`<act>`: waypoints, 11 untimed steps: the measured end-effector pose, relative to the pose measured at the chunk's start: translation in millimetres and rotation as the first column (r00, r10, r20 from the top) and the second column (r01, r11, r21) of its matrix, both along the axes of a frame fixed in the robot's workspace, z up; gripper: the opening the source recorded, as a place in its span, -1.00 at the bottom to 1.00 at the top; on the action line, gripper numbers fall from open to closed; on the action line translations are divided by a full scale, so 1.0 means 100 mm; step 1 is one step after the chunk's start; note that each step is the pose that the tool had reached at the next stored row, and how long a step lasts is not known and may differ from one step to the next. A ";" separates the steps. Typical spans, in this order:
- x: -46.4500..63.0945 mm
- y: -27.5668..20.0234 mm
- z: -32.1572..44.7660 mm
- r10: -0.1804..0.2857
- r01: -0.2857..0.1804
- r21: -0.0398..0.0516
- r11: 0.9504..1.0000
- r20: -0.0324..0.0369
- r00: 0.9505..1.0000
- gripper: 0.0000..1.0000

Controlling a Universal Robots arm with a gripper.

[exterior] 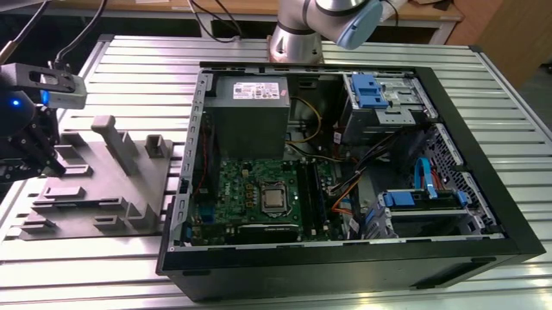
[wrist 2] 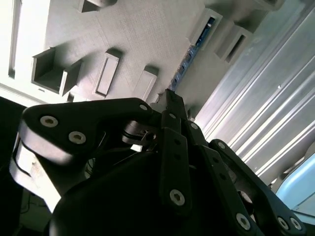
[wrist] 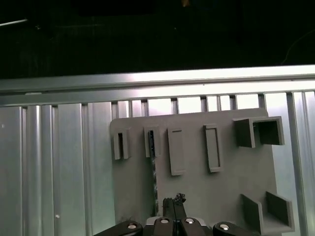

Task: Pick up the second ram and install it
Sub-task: 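Pick up the second ram and move it above second insertion slot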

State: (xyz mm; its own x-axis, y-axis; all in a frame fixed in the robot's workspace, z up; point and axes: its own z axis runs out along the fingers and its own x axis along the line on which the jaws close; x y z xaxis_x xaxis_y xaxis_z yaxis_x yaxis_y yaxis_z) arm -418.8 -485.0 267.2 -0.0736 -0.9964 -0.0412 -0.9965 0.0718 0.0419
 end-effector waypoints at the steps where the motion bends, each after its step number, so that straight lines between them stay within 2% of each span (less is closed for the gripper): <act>1: 0.00 0.000 -0.008 0.004 -0.004 0.000 1.000 0.000 1.000 -0.80; 11: 0.00 -0.019 -0.115 0.086 -0.086 0.000 0.996 -0.001 0.996 -0.80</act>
State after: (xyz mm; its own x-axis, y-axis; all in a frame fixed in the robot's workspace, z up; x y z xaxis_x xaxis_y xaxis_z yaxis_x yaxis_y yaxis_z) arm -419.0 -486.9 255.6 0.0122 -0.9991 -0.0407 -0.9990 -0.0139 0.0425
